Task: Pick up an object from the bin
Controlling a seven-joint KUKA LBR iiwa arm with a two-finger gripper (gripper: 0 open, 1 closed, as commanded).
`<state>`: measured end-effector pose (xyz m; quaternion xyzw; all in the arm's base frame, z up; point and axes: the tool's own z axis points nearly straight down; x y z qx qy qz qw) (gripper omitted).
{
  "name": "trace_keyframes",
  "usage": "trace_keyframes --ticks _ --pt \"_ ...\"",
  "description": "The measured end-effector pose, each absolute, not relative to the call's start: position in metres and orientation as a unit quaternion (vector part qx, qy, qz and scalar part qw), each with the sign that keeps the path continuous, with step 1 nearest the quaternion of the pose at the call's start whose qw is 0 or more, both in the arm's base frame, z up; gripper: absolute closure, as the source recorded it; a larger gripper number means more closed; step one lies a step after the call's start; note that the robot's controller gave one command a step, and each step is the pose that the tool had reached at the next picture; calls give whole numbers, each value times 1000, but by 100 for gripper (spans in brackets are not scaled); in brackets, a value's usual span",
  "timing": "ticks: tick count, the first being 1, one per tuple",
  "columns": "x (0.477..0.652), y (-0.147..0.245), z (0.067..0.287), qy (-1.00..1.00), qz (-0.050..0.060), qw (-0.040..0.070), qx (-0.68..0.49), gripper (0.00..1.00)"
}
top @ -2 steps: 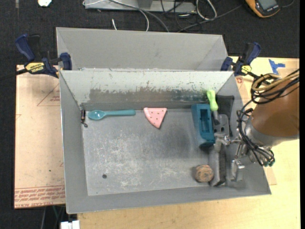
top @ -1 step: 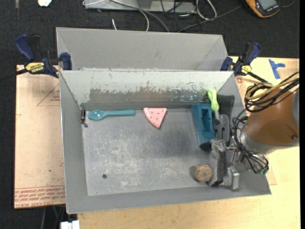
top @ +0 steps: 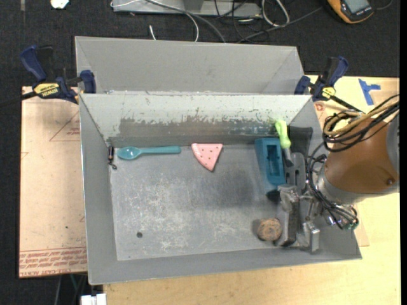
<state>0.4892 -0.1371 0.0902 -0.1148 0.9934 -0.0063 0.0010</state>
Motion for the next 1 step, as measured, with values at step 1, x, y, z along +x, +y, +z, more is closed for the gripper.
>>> trace_keyframes --ticks 1 --pt "493 -130 86 978 -4 14 -208 0"
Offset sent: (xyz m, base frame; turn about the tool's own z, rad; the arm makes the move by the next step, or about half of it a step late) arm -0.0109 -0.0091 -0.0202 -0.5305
